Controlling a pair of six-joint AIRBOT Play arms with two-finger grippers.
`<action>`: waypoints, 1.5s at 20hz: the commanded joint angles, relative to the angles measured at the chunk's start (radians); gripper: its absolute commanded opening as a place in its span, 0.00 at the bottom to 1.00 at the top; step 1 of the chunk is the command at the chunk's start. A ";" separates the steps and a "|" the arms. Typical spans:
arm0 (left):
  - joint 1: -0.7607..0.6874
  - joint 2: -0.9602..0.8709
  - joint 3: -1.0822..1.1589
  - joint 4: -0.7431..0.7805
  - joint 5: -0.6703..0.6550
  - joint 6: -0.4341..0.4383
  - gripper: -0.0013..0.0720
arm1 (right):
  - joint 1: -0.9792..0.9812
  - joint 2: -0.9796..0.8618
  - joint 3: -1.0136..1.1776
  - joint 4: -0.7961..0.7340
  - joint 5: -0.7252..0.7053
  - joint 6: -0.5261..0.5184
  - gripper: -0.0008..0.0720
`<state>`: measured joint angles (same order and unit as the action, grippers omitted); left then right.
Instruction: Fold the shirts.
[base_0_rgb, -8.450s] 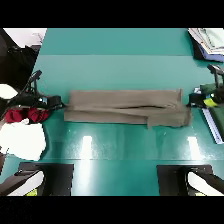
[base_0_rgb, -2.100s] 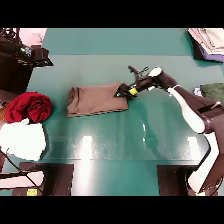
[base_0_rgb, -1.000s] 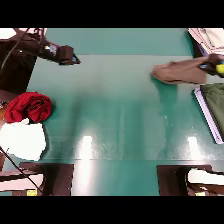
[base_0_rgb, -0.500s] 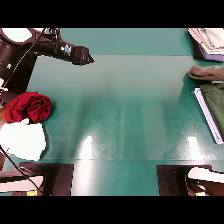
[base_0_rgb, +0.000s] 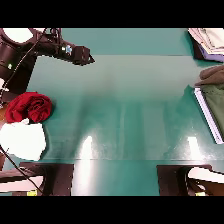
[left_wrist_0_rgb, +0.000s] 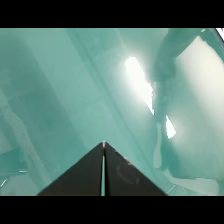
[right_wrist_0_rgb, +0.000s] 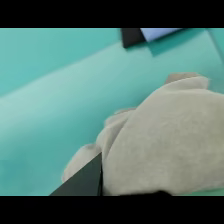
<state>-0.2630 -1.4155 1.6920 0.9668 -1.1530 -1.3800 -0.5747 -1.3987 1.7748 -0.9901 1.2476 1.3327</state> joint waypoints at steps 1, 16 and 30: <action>0.000 0.000 0.000 0.003 0.000 0.019 0.06 | -0.001 0.034 0.018 -0.124 0.072 0.014 0.04; 0.000 0.000 0.000 0.006 -0.011 0.054 0.06 | -0.001 0.087 0.018 -0.715 0.309 0.189 0.67; 0.000 0.000 0.000 -0.005 0.009 0.048 0.06 | 0.382 0.088 0.018 -0.393 0.349 0.192 0.04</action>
<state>-0.2634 -1.4155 1.6920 0.9646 -1.1637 -1.3293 -0.3107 -1.3113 1.7927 -1.4216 1.5902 1.5425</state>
